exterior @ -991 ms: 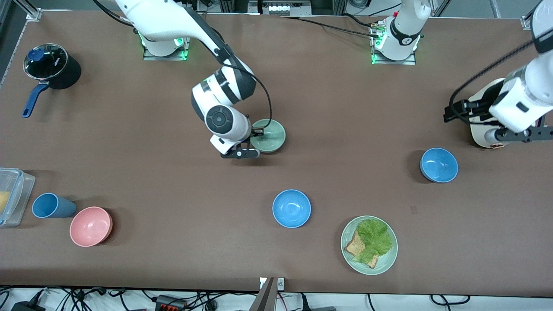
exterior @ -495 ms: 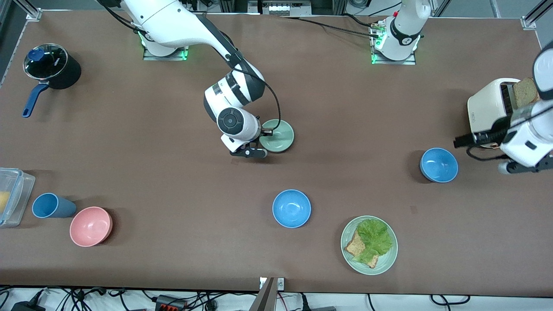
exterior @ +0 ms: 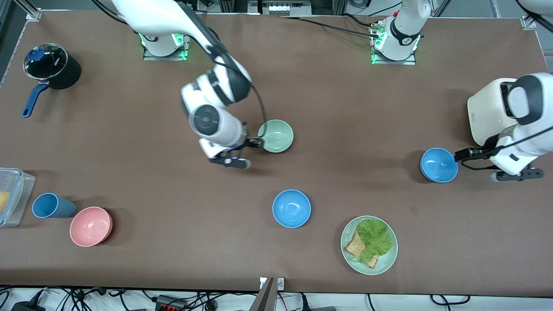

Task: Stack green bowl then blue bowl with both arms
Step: 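Carry the green bowl to mid-table while the left gripper reaches the blue bowl, then open the right gripper and withdraw it from the green bowl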

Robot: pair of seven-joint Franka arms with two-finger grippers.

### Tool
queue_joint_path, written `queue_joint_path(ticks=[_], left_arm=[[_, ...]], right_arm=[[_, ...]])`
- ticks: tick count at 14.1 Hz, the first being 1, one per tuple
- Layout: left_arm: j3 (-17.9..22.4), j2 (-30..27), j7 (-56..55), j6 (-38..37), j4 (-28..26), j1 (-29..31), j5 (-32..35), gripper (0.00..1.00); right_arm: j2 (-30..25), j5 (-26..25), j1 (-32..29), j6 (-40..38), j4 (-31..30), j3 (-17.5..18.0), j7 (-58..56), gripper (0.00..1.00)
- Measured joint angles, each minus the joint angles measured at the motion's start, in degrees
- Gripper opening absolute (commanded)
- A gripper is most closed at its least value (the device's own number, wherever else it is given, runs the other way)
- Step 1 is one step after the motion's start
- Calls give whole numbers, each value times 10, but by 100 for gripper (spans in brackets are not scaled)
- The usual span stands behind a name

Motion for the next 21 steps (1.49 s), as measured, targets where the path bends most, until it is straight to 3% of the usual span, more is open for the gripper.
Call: queue_joint_path(ticks=[5,12,15,18,21], left_arm=[[0,3,45,126,-96,21,1,100],[0,41,70,160,-103,34,1,97],[0,61,70,184,-103,35,1,84],[0,70,81,191,-99,37,1,66],[0,80,102,191,-90,47,1,56]], right_arm=[[-75,-19,-24,-88,34,-76,-8,100],[-97,-21,-39,-116,35,-211,-202,100],[-103,-21,-40,-122,38,-238,-232,100],[-124,-25,-79,-129,53,-221,-235,100],[-156,-75,-208,-145,57,-111,-277,100]])
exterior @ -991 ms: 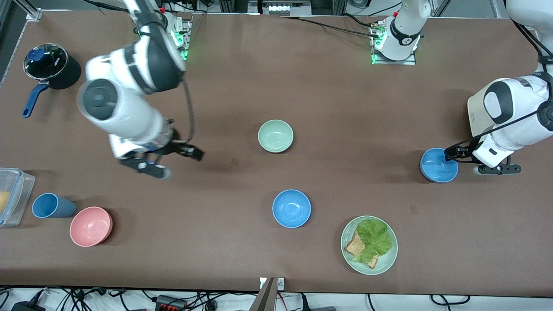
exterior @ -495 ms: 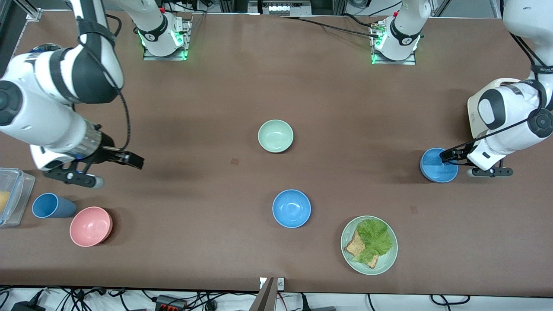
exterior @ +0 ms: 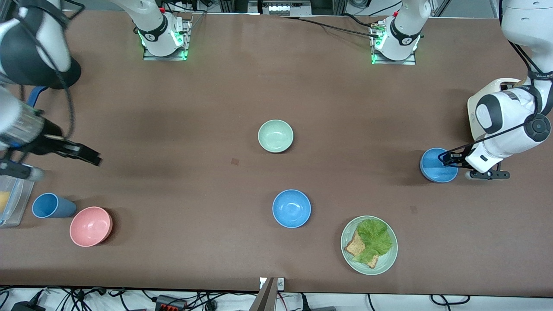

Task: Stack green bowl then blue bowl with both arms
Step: 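Open the right gripper and withdraw it from the green bowl, then grasp the blue bowl rim with the left gripper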

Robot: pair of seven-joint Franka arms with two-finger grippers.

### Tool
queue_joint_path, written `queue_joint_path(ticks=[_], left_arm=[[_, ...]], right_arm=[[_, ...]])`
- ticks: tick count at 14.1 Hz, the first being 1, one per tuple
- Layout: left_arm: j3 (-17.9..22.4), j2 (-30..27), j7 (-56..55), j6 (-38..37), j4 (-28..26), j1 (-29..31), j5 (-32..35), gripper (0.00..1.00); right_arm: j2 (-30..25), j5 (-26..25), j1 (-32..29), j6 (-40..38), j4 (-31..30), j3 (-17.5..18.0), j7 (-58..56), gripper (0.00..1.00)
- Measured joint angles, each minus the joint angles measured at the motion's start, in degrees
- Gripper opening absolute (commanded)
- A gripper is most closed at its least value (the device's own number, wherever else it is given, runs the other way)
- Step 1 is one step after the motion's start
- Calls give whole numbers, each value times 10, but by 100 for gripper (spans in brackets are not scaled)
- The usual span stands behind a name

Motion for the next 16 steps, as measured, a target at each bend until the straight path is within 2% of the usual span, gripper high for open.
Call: queue_joint_path(ticks=[2,4,7,10,14,16], left_arm=[[0,7,5,2,4,4,0,53],[0,16,7,14,4,5,0,46],[-1,24,8,21,5,5,0,21],[-1,26,8,21,6,5,0,3],[-4,18,8,12,10,5,-2,1],[-5,18,8,11,11,6,-2,1]], right_arm=[[-12,-12,-85,-5,0,71,-41,100],[-17,-15,-125,-6,0,101,-87,100],[-25,-17,-128,-26,-1,101,-113,100],[-34,-19,-102,-46,-2,67,-118,100],[-43,-20,-97,-54,-15,60,-119,100],[-59,-20,-95,-43,-49,60,-119,100]])
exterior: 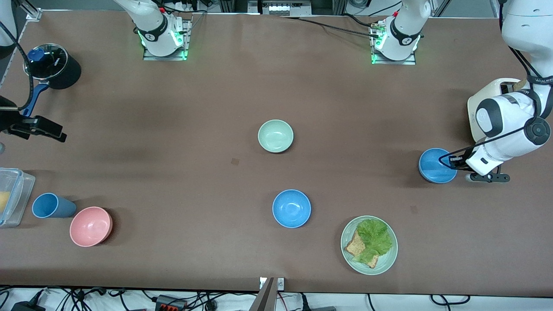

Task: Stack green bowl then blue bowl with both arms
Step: 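Grasp the blue bowl rim with the left gripper, then lift and carry the blue bowl over the green bowl with the left gripper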

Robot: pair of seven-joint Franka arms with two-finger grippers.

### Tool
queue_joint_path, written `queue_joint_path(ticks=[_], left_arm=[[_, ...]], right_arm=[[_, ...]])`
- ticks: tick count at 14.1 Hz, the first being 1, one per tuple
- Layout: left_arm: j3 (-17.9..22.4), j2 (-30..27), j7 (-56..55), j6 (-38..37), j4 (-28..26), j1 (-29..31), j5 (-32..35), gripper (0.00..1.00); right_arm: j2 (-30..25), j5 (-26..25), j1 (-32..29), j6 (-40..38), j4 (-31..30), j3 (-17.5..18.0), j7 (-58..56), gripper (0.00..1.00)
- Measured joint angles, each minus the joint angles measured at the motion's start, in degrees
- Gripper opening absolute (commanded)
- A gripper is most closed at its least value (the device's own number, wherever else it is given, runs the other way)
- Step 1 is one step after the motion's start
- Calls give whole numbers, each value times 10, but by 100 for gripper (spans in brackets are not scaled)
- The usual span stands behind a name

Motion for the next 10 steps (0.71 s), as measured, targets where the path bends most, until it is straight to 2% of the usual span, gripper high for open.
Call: queue_joint_path(ticks=[2,5,7,10], left_arm=[[-2,-2,0,-14,3,0,0,1],[-22,-24,-5,-76,13,0,0,1],[-42,-50,-23,-148,34,0,0,1],[-78,-78,-56,-276,98,-1,-11,0]], right_arm=[[-30,-2,1,33,-56,0,0,100],[-70,-3,1,66,-124,0,0,100],[-81,-3,1,73,-141,0,-1,100],[-84,-3,2,74,-141,0,-14,100]])
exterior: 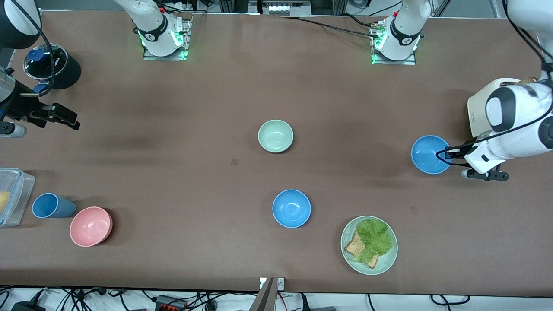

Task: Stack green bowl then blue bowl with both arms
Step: 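Lift and carry the blue bowl over the green bowl with the left gripper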

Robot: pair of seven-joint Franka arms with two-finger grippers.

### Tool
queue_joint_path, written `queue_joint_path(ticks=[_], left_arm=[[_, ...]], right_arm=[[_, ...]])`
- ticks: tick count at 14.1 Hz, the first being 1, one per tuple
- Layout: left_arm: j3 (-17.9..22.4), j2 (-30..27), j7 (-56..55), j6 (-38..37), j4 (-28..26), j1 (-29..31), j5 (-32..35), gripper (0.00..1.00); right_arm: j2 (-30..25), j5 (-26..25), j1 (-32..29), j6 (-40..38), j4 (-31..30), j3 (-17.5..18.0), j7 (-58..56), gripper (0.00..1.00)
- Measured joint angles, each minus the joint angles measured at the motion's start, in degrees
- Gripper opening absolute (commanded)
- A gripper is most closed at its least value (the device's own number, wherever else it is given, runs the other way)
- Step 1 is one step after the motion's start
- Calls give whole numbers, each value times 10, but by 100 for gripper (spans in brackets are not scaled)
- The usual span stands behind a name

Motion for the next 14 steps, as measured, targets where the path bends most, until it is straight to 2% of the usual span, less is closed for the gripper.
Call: queue_joint_path(ticks=[3,6,10,12,14], left_arm=[[-32,-14,-4,-61,45,0,-49,0],[-69,-17,-10,-61,55,-1,-139,0],[-149,-15,-107,-44,57,-11,-146,0],[-161,-6,-155,-13,57,-35,-146,0],[-164,10,-233,18,57,-88,-143,0]], right_arm=[[-1,0,0,-21,10,-3,-16,100],[-3,0,1,-39,16,-4,-16,100],[-3,0,4,-40,16,-3,-17,100],[-3,0,5,-40,16,-3,-17,100],[-3,0,5,-40,16,-4,-17,100]])
